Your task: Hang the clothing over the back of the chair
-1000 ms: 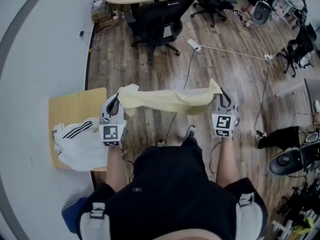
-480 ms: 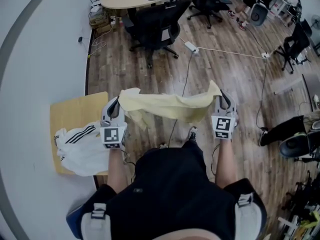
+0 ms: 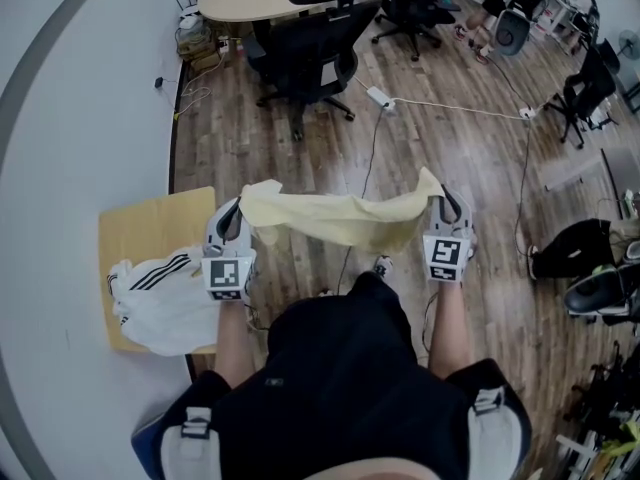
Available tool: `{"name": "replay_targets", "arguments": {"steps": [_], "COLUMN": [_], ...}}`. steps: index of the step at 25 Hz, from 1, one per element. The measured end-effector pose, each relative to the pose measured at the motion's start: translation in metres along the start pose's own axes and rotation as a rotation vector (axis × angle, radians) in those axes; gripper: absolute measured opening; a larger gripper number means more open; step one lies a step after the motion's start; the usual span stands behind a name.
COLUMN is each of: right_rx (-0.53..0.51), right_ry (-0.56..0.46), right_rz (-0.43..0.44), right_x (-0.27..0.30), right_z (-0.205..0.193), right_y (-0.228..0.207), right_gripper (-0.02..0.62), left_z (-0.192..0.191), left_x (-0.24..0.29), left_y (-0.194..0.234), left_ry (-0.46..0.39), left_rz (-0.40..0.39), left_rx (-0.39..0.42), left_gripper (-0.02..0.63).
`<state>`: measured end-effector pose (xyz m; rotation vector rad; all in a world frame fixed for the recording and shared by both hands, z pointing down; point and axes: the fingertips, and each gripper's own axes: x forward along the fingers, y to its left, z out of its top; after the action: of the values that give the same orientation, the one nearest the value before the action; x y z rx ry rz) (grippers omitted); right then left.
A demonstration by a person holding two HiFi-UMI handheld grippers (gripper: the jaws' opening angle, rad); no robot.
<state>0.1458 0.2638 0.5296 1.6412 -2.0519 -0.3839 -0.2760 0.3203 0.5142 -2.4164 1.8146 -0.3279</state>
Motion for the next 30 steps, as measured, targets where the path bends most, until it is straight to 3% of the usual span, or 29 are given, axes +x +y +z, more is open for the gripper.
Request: {"name": "replay_targets", "arguments": {"steps": [4, 20, 30], "right_rx": [0.003, 0.008, -0.014], "right_ry": [-0.029, 0.035, 0.021], "right_rz": [-0.005, -0.004, -0.013], "right_x": [0.004, 0.003, 0.001], "right_z": [0.009, 0.002, 0.01], "right_y": [0.002, 0.017, 0.02], "right_gripper": [0.003, 0.003, 0.003], "left_z": [0.003, -0.009, -0.007], "left_x": [0.001, 0.001, 0.006], "left_y": [0.007, 0.014, 0.02], "left_ry": [-0.006, 0.016, -0.014], "left_rz": [-0.001, -0.018, -0.035], "left_rx": [0.008, -0.002, -0.004], "left_gripper": [0.018, 0.018, 0.018]}}
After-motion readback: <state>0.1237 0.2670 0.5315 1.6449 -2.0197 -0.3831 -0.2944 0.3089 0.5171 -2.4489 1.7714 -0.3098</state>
